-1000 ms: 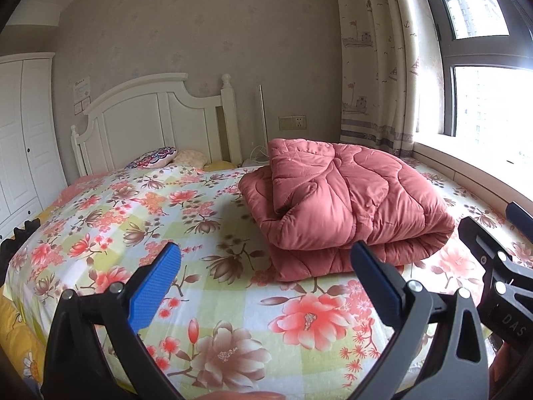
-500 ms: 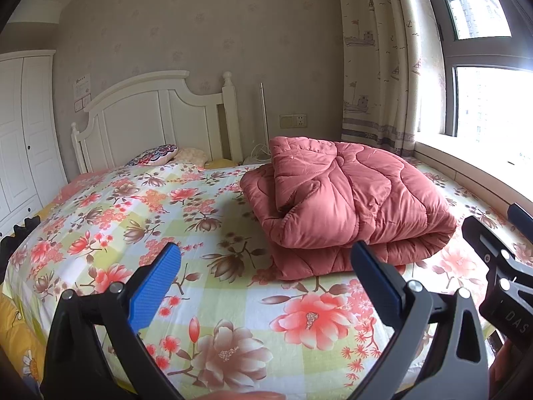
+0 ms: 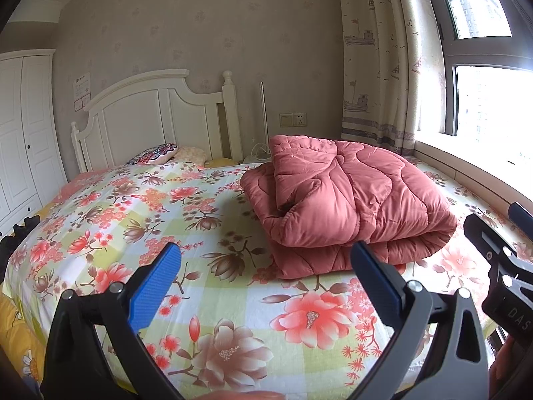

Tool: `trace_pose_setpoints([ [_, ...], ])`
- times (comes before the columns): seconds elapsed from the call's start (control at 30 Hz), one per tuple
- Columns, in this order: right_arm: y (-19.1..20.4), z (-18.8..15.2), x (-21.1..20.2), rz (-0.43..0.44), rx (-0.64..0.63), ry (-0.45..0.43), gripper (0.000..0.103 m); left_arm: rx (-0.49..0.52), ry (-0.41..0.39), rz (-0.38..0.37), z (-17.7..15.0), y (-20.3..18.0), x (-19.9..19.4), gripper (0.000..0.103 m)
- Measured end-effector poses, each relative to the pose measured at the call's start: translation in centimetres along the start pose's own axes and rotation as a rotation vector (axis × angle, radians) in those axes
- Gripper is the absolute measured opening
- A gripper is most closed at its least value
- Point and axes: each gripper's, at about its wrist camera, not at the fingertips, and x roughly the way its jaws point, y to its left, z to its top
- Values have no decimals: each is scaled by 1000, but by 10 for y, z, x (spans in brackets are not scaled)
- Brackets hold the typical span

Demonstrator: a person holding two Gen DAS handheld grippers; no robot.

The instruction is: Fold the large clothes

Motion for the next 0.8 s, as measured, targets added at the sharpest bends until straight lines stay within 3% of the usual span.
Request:
trace_pose_setpoints([
  [0.8, 1, -2, 1, 4, -2, 10, 92, -6, 15, 3, -5, 4, 3, 101],
])
